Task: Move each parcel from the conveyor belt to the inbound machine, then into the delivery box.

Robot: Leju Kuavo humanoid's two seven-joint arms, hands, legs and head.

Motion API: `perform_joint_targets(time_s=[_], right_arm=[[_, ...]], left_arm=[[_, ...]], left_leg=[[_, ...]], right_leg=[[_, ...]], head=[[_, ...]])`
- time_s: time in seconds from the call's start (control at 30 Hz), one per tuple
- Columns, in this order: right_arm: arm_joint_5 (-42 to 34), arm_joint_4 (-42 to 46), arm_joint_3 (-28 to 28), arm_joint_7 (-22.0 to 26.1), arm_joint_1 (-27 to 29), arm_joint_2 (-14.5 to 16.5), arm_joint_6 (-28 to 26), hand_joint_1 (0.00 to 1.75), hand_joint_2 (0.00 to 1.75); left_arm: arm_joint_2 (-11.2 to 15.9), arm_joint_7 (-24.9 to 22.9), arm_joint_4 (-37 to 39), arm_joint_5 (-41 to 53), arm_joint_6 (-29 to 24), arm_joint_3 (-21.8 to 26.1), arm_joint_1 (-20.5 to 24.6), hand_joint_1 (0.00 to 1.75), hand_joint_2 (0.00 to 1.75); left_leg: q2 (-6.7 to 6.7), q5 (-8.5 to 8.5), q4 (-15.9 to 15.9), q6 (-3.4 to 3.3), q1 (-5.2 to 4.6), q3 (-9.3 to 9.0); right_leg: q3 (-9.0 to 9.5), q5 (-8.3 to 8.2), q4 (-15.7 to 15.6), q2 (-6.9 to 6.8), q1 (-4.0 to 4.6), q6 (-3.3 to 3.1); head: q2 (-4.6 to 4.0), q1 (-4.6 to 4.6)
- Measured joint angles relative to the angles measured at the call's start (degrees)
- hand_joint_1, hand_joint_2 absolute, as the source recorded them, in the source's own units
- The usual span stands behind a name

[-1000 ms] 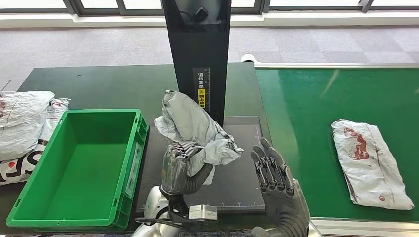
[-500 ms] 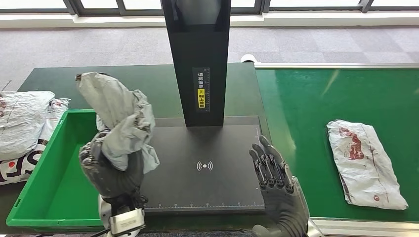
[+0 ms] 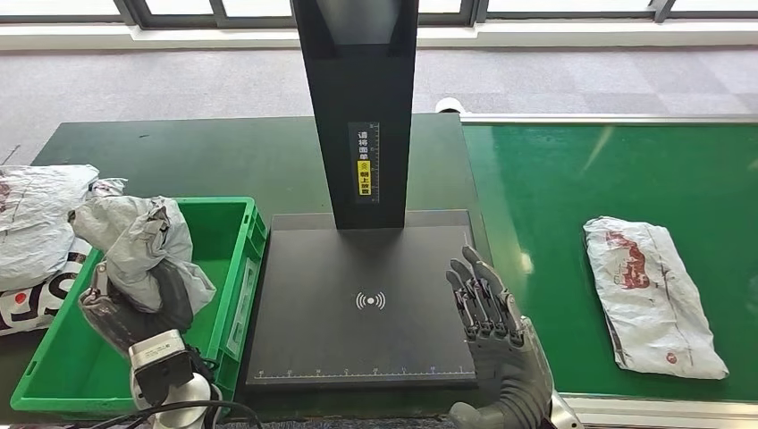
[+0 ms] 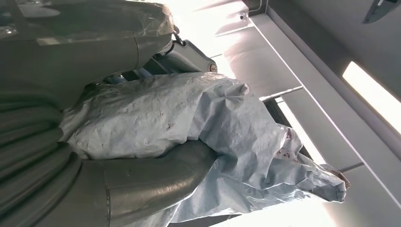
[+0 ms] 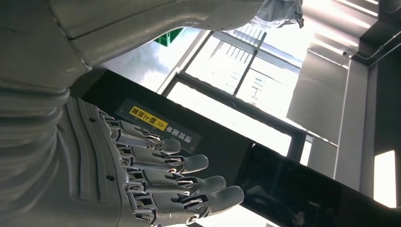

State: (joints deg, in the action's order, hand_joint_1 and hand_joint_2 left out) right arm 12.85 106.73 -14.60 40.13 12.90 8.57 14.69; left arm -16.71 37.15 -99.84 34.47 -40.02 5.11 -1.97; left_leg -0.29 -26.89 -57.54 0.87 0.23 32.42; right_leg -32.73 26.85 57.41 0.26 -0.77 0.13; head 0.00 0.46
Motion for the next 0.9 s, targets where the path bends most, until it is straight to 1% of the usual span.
perform_joint_targets(time_s=[0.13,0.27,0.4,0.43,0.47,0.53,0.57,0.6,0.67,0.8,0.9], right_arm=[[0.3,0.0,0.0,0.0,0.1,0.0,0.0,0.00,1.75],[0.7,0.0,0.0,0.0,0.3,0.0,-0.1,0.00,1.75],[1.0,0.0,0.0,0.0,0.5,0.0,-0.2,0.00,1.75],[1.0,0.0,0.0,0.0,0.6,0.0,-0.2,0.00,1.75],[1.0,0.0,0.0,0.0,0.7,0.0,-0.3,0.00,1.75],[0.8,0.0,0.0,0.0,0.8,0.0,-0.3,0.00,1.75],[0.7,0.0,0.0,0.0,0.8,0.0,-0.3,0.00,1.75],[0.5,0.0,0.0,0.0,0.8,0.0,-0.2,0.00,1.75],[0.2,-0.2,0.0,0.0,0.8,0.0,-0.1,0.00,1.75],[-0.1,-0.6,0.0,0.0,0.7,0.0,0.1,0.00,1.75],[-0.1,-0.8,0.0,0.0,0.7,0.0,0.0,0.00,1.75]], left_arm=[[0.0,-1.8,2.1,0.5,0.0,1.3,0.2,1.75,1.75],[0.2,-4.6,6.0,0.4,0.1,2.6,1.3,1.75,1.75],[0.3,-5.5,9.0,0.4,0.1,3.2,2.8,1.75,1.75],[0.3,-5.6,9.5,0.3,0.1,3.2,3.1,1.50,1.75],[0.3,-5.7,9.9,0.3,0.1,3.3,3.5,1.16,1.75],[0.3,-5.8,10.5,0.3,0.1,3.3,4.0,0.32,1.75],[0.4,-5.8,10.7,0.3,0.1,3.3,4.1,0.13,1.75],[0.4,-5.8,10.9,0.2,0.1,3.3,4.1,0.03,1.75],[0.4,-5.8,10.9,-0.2,0.1,3.3,4.2,0.00,1.75],[0.4,-5.7,10.7,-1.1,0.0,3.3,4.1,0.00,0.00],[0.3,-5.4,10.4,-1.8,0.0,3.3,4.1,0.00,0.00]], left_leg=[[0.01,-0.01,0.0,0.01,0.00,0.00],[0.01,-0.01,0.0,0.02,0.00,0.00],[0.00,-0.01,0.0,0.02,0.00,-0.02],[0.00,-0.01,0.0,0.02,0.00,-0.03],[0.00,-0.01,0.0,0.02,-0.01,-0.04],[0.00,-0.02,0.0,0.03,-0.01,-0.05],[0.00,-0.02,0.0,0.03,-0.01,-0.05],[0.00,-0.02,0.0,0.04,-0.01,-0.06],[0.01,-0.02,0.0,0.05,-0.01,-0.06],[0.00,0.01,0.0,0.09,0.00,-0.06],[0.00,0.02,0.0,0.10,0.01,-0.04]], right_leg=[[-0.03,0.00,0.0,0.01,0.00,0.00],[-0.03,0.00,0.0,0.00,0.02,0.00],[0.01,-0.01,0.0,0.00,0.01,-0.01],[0.02,-0.01,0.0,0.00,0.00,-0.01],[0.04,-0.01,0.0,-0.01,0.00,-0.01],[0.05,0.00,0.0,-0.01,0.01,-0.01],[0.05,0.00,0.0,-0.01,0.02,-0.01],[0.05,0.00,0.0,-0.01,0.03,-0.01],[0.05,-0.01,0.0,0.00,0.07,-0.02],[0.05,-0.02,0.0,-0.01,0.12,-0.04],[0.05,-0.02,0.0,-0.01,0.12,-0.04]], head=[[0.00,-0.01],[0.00,-0.01],[0.00,0.00],[0.00,0.00],[0.00,0.01],[0.00,0.00],[0.00,0.00],[0.00,-0.01],[0.00,0.00],[0.00,0.00],[0.00,-0.01]])
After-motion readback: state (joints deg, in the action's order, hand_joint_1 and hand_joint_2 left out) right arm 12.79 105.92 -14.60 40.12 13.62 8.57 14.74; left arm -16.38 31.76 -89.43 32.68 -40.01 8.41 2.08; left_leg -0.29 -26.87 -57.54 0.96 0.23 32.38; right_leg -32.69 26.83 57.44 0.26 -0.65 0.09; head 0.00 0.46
